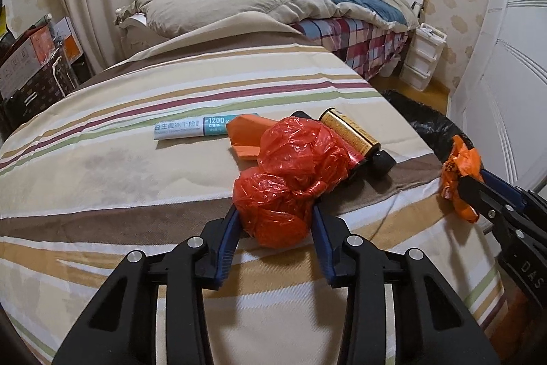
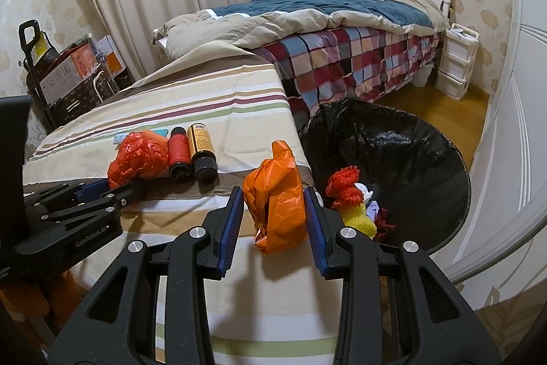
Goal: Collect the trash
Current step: 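Carry the orange and red plastic bags over the trash bin with both tools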
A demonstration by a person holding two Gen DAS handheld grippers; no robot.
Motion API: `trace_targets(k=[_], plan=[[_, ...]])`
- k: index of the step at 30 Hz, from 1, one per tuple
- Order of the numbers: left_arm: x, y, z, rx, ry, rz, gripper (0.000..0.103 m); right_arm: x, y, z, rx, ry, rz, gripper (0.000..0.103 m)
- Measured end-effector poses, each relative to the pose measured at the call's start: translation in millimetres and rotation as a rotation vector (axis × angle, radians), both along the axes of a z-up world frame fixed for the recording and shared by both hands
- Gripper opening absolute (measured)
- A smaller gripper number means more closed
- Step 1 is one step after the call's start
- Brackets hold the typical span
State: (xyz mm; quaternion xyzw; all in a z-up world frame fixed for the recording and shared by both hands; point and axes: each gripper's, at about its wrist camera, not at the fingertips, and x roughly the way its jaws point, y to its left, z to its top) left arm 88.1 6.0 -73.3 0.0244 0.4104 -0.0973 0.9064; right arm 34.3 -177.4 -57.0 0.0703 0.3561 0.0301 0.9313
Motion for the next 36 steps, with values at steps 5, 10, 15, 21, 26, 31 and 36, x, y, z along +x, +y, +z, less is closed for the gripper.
trace_targets(k=[5, 10, 15, 21, 26, 31, 36], plan=[[-9, 7, 2, -0.021, -0.009, 0.012, 0.040, 0, 1, 0, 0.000, -0.001, 0.000, 0.035], [-18, 10, 12, -0.051, -0.023, 0.017, 0.040, 0, 0, 1, -0.002, -0.006, -0.006, 0.035], [-23, -4, 31, -0.072, -0.067, -0.021, 0.040, 0, -9, 7, -0.010, -0.023, -0.029, 0.035], [-14, -31, 39, -0.098, -0.068, -0.075, 0.040, 1, -32, 17, -0.025, -0.044, -0.080, 0.035], [-3, -59, 39, -0.091, -0.073, -0.110, 0.040, 9, -55, 19, -0.025, -0.048, -0.121, 0.035], [11, -81, 34, -0.086, -0.060, -0.129, 0.040, 17, -73, 17, -0.030, -0.046, -0.154, 0.035], [22, -101, 28, -0.070, -0.052, -0.148, 0.040, 22, -89, 12, -0.031, -0.039, -0.180, 0.035]])
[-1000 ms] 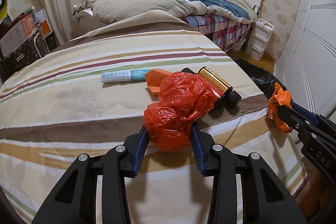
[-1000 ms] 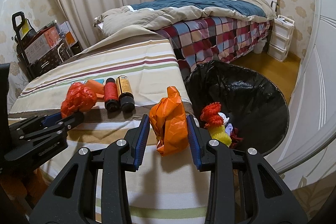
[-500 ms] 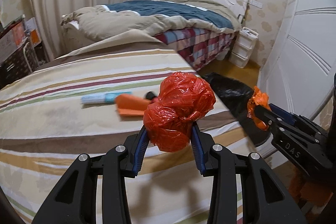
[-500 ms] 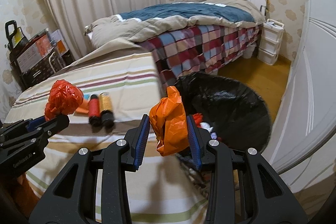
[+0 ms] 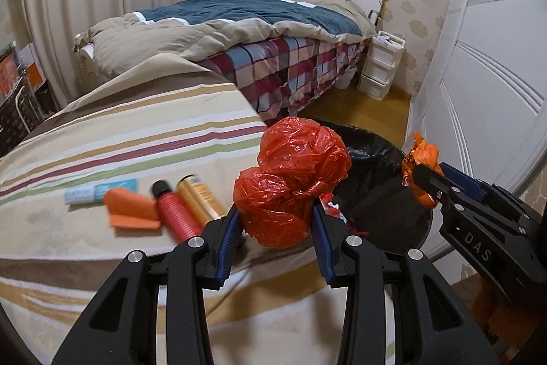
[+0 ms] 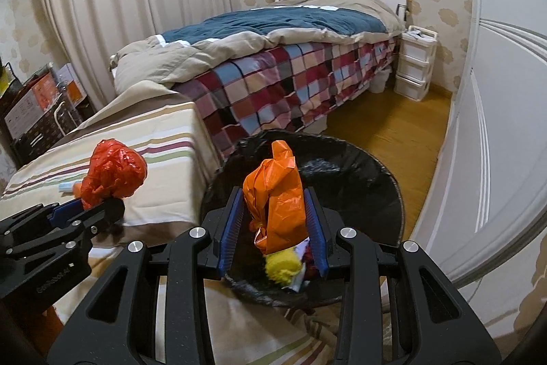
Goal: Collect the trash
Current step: 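Carry the orange and red plastic bags over the trash bin with both tools, then open both tools to drop the plastic bags into the bin, then move both tools back to the bottles on the table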
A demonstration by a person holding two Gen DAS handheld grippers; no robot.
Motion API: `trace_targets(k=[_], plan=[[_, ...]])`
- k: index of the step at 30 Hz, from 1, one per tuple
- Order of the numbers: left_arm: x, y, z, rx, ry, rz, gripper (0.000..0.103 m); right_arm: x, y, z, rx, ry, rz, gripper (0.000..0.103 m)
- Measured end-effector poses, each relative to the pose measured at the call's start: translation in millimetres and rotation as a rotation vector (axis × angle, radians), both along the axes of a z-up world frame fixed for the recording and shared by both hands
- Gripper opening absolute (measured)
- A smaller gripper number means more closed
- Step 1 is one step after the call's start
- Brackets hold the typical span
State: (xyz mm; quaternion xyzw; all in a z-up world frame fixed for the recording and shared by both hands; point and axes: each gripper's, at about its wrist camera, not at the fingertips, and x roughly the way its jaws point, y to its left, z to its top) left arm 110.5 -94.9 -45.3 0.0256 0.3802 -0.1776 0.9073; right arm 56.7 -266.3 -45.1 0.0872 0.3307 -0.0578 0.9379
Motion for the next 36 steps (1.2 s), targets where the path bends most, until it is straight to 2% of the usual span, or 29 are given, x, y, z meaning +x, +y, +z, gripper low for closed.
trace_targets(k=[21, 23, 25, 28, 36], plan=[[31, -65, -21, 0.069, 0.023, -0.046, 0.041, 22, -42, -27, 0.026, 0.042, -0.074, 0.036], [30, -67, -23, 0.071, 0.032, -0.047, 0.043, 22, -46, -29, 0.029, 0.042, -0.083, 0.039], [29, -67, -24, 0.074, 0.032, -0.047, 0.057, 20, -49, -31, 0.025, 0.038, -0.101, 0.050], [28, -66, -21, 0.069, 0.017, -0.041, 0.069, 18, -52, -32, 0.027, 0.039, -0.118, 0.051], [18, -51, -14, 0.055, 0.011, -0.013, 0.076, 12, -51, -31, 0.028, 0.037, -0.125, 0.053]])
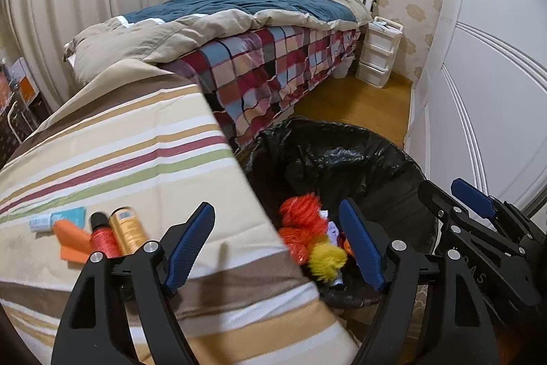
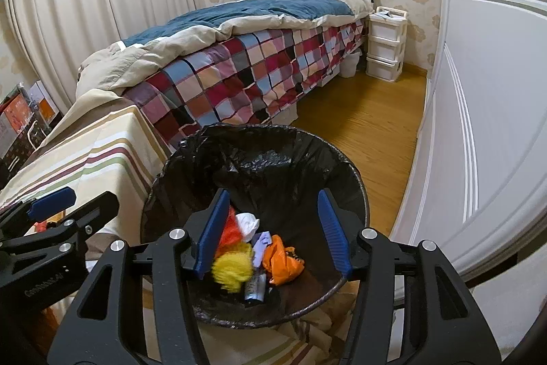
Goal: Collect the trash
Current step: 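Move both tools back to the bottles on the table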
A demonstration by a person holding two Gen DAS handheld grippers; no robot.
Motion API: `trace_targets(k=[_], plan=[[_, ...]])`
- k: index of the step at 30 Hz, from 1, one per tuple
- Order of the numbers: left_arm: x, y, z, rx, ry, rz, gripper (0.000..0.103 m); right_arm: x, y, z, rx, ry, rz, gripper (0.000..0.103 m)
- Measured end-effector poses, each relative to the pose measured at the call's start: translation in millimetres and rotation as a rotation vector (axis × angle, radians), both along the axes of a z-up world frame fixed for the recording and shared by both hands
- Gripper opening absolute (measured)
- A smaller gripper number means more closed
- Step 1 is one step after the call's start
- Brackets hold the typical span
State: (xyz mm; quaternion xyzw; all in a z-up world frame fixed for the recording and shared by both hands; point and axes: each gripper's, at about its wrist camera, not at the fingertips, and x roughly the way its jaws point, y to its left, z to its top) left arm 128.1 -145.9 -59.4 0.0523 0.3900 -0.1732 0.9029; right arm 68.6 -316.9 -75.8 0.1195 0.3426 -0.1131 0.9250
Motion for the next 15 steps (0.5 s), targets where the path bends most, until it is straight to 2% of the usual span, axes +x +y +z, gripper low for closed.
trace_targets(k=[8, 15], plan=[[-17, 41, 11, -0.004, -0.024, 0.067, 0.078, -9, 24, 8, 0.025, -0.016, 0.044, 0.054], [-28, 88, 11, -0.004, -0.020, 0.154, 0.078, -8, 65, 16, 0.019, -0.015, 0.135, 0.054]])
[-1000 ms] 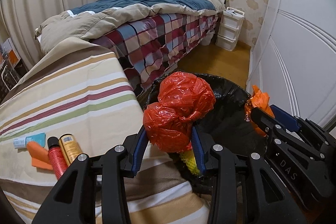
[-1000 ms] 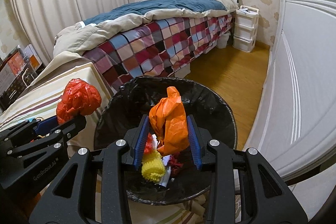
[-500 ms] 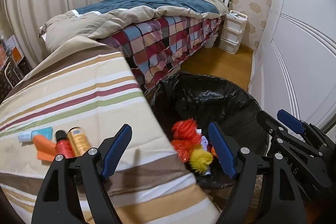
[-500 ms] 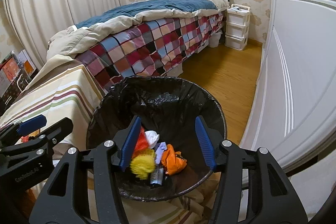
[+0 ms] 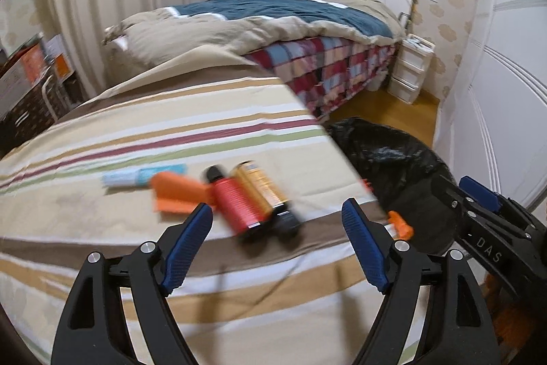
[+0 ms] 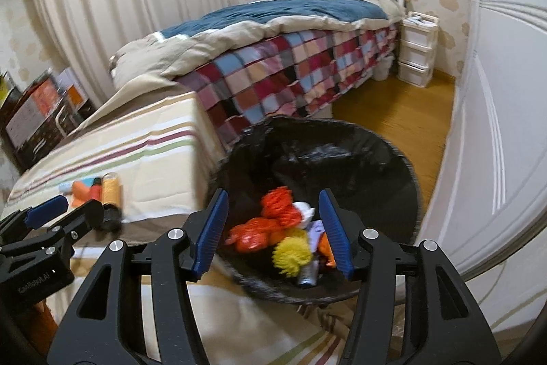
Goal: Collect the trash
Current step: 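Move both tools back to the bottles on the table, then grasp the gold spray can with the right tool and lift it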
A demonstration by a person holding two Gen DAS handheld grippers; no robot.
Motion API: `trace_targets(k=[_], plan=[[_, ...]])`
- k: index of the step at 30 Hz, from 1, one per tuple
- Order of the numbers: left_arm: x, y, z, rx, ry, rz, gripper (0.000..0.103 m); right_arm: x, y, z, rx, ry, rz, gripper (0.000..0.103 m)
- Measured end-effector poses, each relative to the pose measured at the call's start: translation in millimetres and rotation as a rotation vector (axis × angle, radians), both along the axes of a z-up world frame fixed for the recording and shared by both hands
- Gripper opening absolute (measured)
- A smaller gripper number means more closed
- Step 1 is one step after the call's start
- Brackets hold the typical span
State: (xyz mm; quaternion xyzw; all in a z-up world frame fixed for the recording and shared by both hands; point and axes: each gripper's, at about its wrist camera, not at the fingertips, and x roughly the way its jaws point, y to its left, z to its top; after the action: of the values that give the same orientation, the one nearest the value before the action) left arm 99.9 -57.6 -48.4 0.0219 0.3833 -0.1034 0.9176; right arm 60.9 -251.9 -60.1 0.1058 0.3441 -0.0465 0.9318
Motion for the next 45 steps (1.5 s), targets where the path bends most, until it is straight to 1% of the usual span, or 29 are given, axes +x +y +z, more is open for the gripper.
trace_targets(k=[3, 7, 12, 17, 23, 27, 31, 36, 37, 38, 40, 45], plan=[[-5, 23, -1, 0.002, 0.001, 0.046, 0.078, 1, 14, 5, 0.010, -0.012, 0.032, 0.054], [-9, 53, -4, 0.004, 0.003, 0.108, 0.078, 6, 38, 8, -0.003, -0.007, 0.082, 0.054], [-9, 81, -9, -0.002, 0.020, 0.171, 0.078, 14, 71, 8, -0.025, 0.003, 0.159, 0.054], [-9, 101, -11, -0.010, 0.027, 0.212, 0.078, 27, 102, 8, -0.042, 0.016, 0.232, 0.054], [-10, 120, -13, -0.017, 0.032, 0.251, 0.078, 40, 125, 8, -0.075, 0.034, 0.279, 0.054], [-10, 127, -16, -0.021, 0.037, 0.258, 0.078, 48, 133, 5, -0.087, 0.059, 0.295, 0.049], [-10, 130, -19, -0.030, 0.048, 0.261, 0.078, 53, 141, 0, -0.100, 0.083, 0.310, 0.041], [-8, 132, -20, -0.030, 0.049, 0.257, 0.078, 60, 148, -4, -0.092, 0.107, 0.326, 0.037], [-7, 132, -20, -0.029, 0.050, 0.256, 0.078, 62, 149, -5, -0.091, 0.110, 0.329, 0.033], [-6, 132, -20, -0.028, 0.050, 0.255, 0.078, 63, 150, -5, -0.090, 0.114, 0.333, 0.032], [-5, 131, -20, -0.028, 0.048, 0.253, 0.078, 65, 153, -7, -0.090, 0.123, 0.344, 0.025], [-2, 129, -20, -0.025, 0.049, 0.250, 0.078, 65, 156, -7, -0.091, 0.125, 0.352, 0.023]])
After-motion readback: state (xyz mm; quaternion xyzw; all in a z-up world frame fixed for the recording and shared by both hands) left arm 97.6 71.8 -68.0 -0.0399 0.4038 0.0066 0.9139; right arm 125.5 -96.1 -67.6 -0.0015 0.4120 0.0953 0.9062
